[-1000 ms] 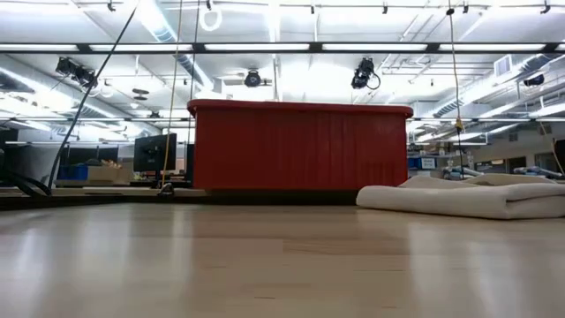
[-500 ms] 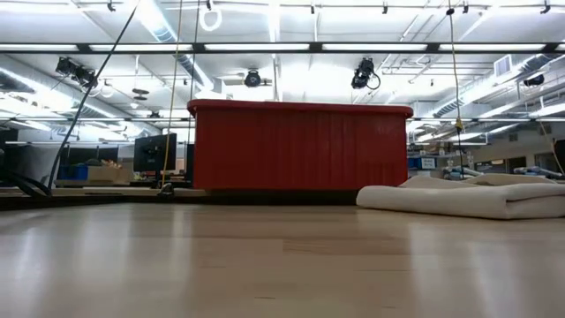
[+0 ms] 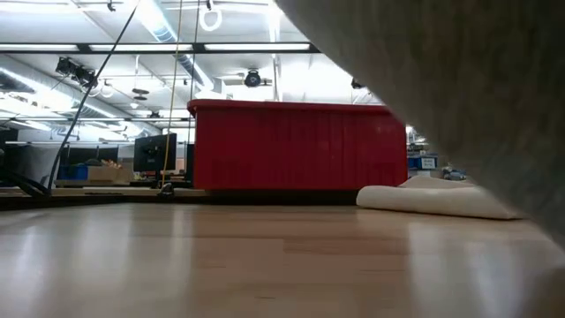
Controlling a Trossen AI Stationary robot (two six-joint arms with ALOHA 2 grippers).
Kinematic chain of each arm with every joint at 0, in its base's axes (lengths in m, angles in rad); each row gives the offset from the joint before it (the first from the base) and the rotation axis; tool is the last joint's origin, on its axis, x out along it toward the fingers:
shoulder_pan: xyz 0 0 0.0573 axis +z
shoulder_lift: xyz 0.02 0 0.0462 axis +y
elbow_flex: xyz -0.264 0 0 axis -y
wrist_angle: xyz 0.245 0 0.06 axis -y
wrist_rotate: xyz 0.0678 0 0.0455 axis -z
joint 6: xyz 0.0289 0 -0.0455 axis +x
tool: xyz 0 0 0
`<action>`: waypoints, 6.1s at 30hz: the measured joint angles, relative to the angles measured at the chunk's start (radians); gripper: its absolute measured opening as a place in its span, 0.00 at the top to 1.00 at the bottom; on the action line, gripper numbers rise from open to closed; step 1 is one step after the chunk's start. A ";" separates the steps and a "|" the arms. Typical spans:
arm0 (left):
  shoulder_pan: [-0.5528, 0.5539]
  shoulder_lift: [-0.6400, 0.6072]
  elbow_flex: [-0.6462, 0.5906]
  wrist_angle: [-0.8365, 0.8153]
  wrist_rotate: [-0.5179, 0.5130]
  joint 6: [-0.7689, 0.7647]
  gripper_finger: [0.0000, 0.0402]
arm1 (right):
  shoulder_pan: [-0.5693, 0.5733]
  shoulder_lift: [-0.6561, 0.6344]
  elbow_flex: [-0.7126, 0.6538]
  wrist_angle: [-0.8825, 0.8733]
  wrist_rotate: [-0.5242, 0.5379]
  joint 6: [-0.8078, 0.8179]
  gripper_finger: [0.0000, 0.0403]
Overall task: Fold Laundry from Bin
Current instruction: Fold the gray shirt
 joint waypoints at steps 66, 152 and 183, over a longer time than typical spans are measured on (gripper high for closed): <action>0.230 -0.385 -0.630 -1.391 0.457 -1.289 0.99 | -0.281 -0.074 -0.338 -1.837 -0.473 1.669 0.96; 1.164 -0.578 -1.335 -0.366 0.891 -0.868 0.50 | -1.245 -0.358 -0.965 -0.949 -1.173 1.079 0.52; 0.848 -0.702 -1.334 -1.134 0.975 -1.297 0.44 | -0.798 -0.320 -0.964 -1.247 -1.442 1.399 0.33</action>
